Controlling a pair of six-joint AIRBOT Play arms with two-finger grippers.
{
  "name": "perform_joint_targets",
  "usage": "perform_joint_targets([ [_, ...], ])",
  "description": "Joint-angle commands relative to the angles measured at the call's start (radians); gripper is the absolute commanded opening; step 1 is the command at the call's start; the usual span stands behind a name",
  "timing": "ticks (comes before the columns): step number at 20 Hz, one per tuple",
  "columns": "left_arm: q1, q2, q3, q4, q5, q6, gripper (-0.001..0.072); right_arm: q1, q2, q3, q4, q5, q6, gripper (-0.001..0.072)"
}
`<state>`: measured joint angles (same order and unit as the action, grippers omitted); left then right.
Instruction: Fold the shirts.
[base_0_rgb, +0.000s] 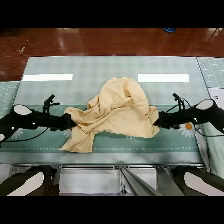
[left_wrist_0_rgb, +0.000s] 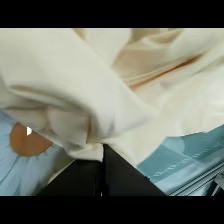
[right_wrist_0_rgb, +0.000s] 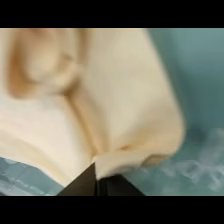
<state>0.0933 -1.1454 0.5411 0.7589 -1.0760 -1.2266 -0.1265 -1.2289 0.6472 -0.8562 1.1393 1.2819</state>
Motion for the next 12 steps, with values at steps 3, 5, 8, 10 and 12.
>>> perform_joint_targets([
  [3,0.019,0.06,0.372,-0.083,-0.119,0.0,0.0021,0.065,0.083,0.422,0.029,0.082,0.003,0.0017],
  [5,0.031,0.116,0.595,-0.085,-0.091,-0.001,0.0021,0.054,0.116,0.74,-0.074,0.084,0.073,0.0017],
  [8,0.067,0.163,0.962,-0.085,-0.024,-0.039,0.0021,0.016,0.119,1.22,-0.142,0.117,0.122,0.0017],
  [10,0.093,0.171,1.195,-0.085,-0.028,-0.042,0.0021,0.005,0.122,1.477,-0.161,0.159,0.13,0.0017],
  [12,0.113,0.19,1.374,-0.078,-0.04,-0.042,0.0021,0.005,0.181,1.564,-0.179,0.149,0.127,0.0017],
])
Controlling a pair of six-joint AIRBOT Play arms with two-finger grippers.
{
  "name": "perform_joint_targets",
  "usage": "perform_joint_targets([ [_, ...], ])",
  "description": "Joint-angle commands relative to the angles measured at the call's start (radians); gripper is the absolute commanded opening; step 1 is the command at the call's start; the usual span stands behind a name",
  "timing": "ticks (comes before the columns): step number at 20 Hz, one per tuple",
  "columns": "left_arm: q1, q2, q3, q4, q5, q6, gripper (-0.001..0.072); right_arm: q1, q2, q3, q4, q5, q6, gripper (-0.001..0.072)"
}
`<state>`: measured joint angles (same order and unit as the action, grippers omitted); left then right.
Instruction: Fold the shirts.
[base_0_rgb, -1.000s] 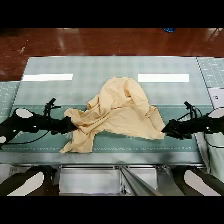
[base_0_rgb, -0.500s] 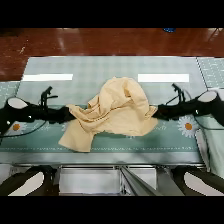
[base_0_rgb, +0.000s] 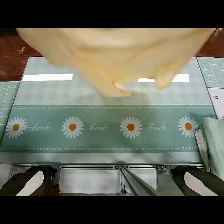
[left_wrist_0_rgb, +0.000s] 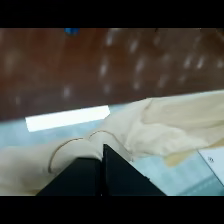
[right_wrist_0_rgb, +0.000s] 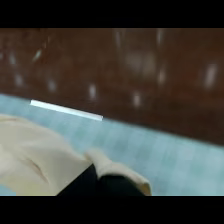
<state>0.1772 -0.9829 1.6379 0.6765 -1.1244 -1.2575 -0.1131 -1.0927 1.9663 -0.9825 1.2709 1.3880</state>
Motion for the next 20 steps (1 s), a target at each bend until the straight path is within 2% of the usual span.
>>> perform_joint_targets([
  [1,0.034,0.043,0.342,0.012,-0.004,-0.016,0.0021,-0.009,0.092,0.241,-0.087,0.018,0.022,0.0017],
  [4,0.041,0.141,0.432,0.044,-0.04,-0.033,0.0021,-0.009,0.222,0.216,-0.224,0.067,0.026,0.0017],
  [8,0.04,0.303,0.43,0.297,-0.133,-0.04,0.0021,-0.009,0.379,0.165,-0.344,0.136,0.054,0.0017],
  [10,0.022,0.357,0.43,0.416,-0.152,-0.116,0.0021,-0.009,0.435,0.11,-0.346,0.169,0.069,0.0017],
  [14,-0.032,0.389,0.41,0.431,-0.191,-0.145,0.0021,-0.009,0.461,0.047,-0.369,0.286,0.106,0.0017],
  [18,-0.034,0.384,0.171,0.431,-0.302,-0.154,0.0022,-0.009,0.459,-0.114,-0.305,0.283,0.112,0.0017],
  [20,-0.034,0.373,-0.027,0.43,-0.298,-0.154,0.0021,-0.008,0.451,-0.272,-0.243,0.241,0.098,0.0017],
])
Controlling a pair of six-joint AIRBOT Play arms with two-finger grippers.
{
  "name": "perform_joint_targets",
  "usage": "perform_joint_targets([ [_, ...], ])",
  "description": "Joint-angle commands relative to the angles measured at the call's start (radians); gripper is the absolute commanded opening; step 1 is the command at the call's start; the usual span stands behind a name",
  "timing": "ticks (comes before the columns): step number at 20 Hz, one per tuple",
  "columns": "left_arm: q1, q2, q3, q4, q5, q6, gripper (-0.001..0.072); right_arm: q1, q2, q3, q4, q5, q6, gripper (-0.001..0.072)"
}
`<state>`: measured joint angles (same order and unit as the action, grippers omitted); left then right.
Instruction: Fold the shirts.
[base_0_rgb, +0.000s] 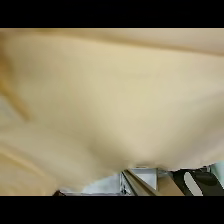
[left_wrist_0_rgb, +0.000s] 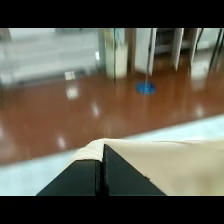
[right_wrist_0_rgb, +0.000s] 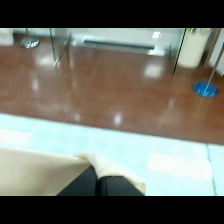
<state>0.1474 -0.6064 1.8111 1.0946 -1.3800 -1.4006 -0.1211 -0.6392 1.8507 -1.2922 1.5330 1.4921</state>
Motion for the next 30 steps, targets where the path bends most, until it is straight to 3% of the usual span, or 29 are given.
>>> perform_joint_targets([
  [1,-0.005,-0.021,-0.304,0.005,-0.025,-0.011,0.0021,0.0,-0.016,-0.235,0.104,-0.051,-0.027,0.0017],
  [5,-0.011,-0.182,-0.61,-0.082,0.249,0.029,0.0021,0.0,-0.194,-0.476,0.245,-0.238,-0.135,0.0017],
  [8,-0.011,-0.417,-0.632,-0.25,0.389,0.033,0.0022,0.0,-0.443,-0.488,0.303,-0.375,-0.166,0.0017],
  [11,-0.012,-0.64,-0.632,-0.387,0.542,0.107,0.0022,0.0,-0.682,-0.483,0.393,-0.52,-0.224,0.0017],
  [12,-0.018,-0.702,-0.632,-0.396,0.568,0.108,0.0022,0.0,-0.763,-0.474,0.415,-0.559,-0.223,0.0018],
  [14,-0.048,-0.816,-0.623,-0.396,0.566,0.229,0.0021,0.001,-0.893,-0.472,0.557,-0.626,-0.231,0.0018],
  [16,-0.089,-0.902,-0.603,-0.396,0.558,0.248,0.0021,0.0,-0.993,-0.472,0.714,-0.679,-0.274,0.0018],
  [17,-0.103,-0.935,-0.585,-0.396,0.558,0.239,0.0024,-0.001,-1.03,-0.472,0.781,-0.702,-0.275,0.0084],
  [18,-0.109,-0.956,-0.565,-0.396,0.558,0.221,0.0131,-0.009,-1.053,-0.472,0.843,-0.718,-0.275,0.026],
  [19,-0.111,-0.968,-0.547,-0.396,0.541,0.195,0.0503,-0.023,-1.065,-0.472,0.898,-0.728,-0.275,0.0429],
  [22,-0.057,-0.967,-0.463,-0.259,0.315,0.18,0.0502,-0.133,-1.056,-0.449,1.015,-0.626,-0.275,0.0419],
  [25,0.059,-0.946,-0.385,-0.032,-0.023,0.138,0.0502,-0.324,-1.033,-0.387,0.974,-0.281,-0.249,0.0415],
  [26,0.105,-0.928,-0.397,0.013,-0.089,0.084,0.0502,-0.379,-1.012,-0.388,0.921,-0.195,-0.248,0.0415],
  [28,0.193,-0.859,-0.491,0.027,-0.113,-0.072,0.0502,-0.453,-0.925,-0.422,0.646,-0.079,-0.257,0.0412],
  [30,0.251,-0.741,-0.664,0.024,-0.077,-0.044,0.0502,-0.483,-0.778,-0.583,0.31,-0.12,-0.211,0.0412],
])
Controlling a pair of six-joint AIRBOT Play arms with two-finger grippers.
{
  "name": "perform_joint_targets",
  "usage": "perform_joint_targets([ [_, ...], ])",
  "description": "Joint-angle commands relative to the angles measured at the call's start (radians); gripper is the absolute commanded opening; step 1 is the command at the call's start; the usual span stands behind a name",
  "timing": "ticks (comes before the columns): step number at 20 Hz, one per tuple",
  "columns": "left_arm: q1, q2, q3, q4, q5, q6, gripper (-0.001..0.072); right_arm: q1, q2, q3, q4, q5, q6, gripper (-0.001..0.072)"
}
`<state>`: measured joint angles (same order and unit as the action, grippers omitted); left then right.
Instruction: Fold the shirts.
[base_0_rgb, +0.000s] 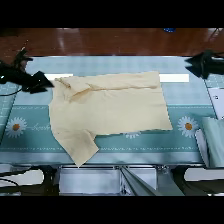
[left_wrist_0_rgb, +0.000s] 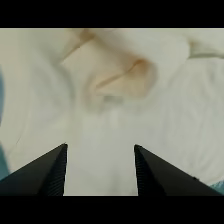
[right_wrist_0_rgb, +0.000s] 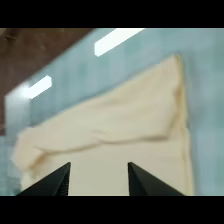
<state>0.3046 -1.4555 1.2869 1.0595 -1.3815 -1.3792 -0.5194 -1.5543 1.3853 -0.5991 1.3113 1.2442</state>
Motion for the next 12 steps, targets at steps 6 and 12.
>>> perform_joint_targets([
  [6,0.346,0.392,-0.737,-0.085,0.052,0.085,0.0502,-0.121,0.591,-0.71,-0.245,-0.171,-0.036,0.0412],
  [12,0.455,0.373,-0.895,-0.154,0.111,0.137,0.0501,-0.07,0.719,-0.818,-0.117,-0.114,-0.086,0.0411],
])
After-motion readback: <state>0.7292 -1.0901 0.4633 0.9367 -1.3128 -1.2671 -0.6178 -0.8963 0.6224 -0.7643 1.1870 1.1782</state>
